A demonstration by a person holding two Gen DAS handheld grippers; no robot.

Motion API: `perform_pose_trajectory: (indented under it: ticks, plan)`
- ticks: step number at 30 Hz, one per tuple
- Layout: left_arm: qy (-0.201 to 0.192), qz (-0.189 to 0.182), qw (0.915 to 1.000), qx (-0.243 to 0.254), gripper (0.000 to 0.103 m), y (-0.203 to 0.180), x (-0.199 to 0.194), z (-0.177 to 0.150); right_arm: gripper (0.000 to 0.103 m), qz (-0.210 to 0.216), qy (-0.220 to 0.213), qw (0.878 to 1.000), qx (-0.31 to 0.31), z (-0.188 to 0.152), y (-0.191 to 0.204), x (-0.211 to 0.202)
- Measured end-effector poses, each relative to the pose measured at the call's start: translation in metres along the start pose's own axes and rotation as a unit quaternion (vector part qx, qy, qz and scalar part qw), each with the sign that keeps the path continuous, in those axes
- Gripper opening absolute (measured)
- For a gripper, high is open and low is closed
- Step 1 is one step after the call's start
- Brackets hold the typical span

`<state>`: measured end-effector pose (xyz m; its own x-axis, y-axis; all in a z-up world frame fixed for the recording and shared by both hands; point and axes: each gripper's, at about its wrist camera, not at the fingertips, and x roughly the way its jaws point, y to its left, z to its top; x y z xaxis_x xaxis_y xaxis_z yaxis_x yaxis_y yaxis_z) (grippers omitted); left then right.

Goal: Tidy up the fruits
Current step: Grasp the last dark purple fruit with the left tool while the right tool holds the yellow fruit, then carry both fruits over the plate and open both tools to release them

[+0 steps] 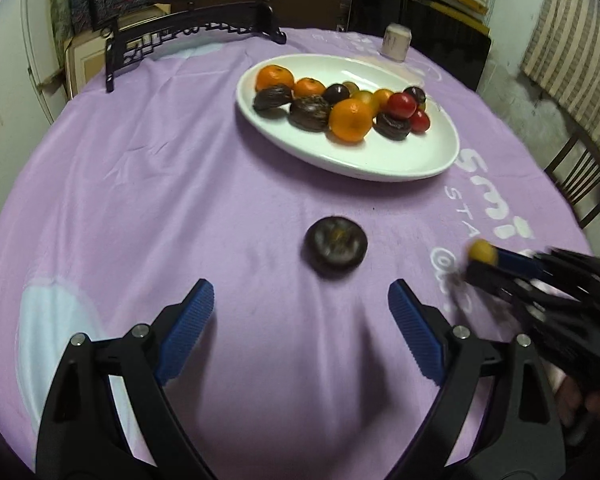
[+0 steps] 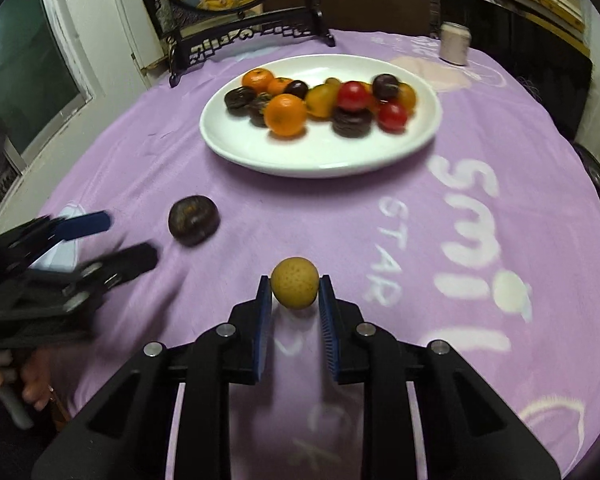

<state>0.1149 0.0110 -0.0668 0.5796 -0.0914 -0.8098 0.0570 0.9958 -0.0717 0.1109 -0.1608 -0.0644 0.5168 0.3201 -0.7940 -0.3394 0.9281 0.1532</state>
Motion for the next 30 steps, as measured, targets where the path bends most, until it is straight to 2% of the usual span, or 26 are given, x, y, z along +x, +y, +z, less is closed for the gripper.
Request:
perform_pose_trajectory:
  ticks: [5,7,9,10,11,12,13,23,26,30]
  plan:
    - [0.014,0.018,0.9996,0.013,0.09,-0.014,0.025,0.015,0.024,0.004,-0.014,1.0,0.022,-0.01,-0.02,-0.015]
    - [0.019,0.024,0.9994,0.013,0.084,-0.016,0.031,0.017,0.024,0.007,-0.019,0.999,0.03,-0.011,-0.027,-0.019]
    - [0.033,0.022,0.9991,0.011,0.062,-0.016,0.039,0.019,0.024,0.01,-0.021,0.999,0.034,-0.011,-0.03,-0.019]
    - [0.031,0.028,0.9991,0.012,0.062,-0.016,0.041,0.019,0.024,0.013,-0.022,0.999,0.034,-0.011,-0.031,-0.019]
    - [0.025,0.032,0.999,0.016,0.057,-0.018,0.041,0.02,0.024,0.015,-0.021,0.999,0.034,-0.011,-0.031,-0.019]
    - [0.024,0.03,0.9991,0.017,0.047,-0.019,0.042,0.021,0.024,0.018,-0.021,0.999,0.033,-0.012,-0.03,-0.018]
    - [0.022,0.02,0.9995,0.012,0.042,-0.019,0.04,0.021,0.024,0.019,-0.021,0.999,0.033,-0.011,-0.029,-0.017]
    - [0.003,-0.028,0.9996,-0.005,0.042,-0.013,0.0,0.016,0.024,0.022,-0.016,0.999,0.021,-0.004,-0.022,-0.014]
    - [-0.023,-0.036,0.9991,-0.003,0.042,-0.01,-0.02,0.027,0.024,0.021,-0.029,0.999,0.005,0.014,-0.018,-0.02]
    - [-0.061,-0.022,0.9979,0.0,0.042,-0.004,-0.036,0.059,0.024,0.011,-0.05,0.999,-0.005,0.047,-0.018,-0.021]
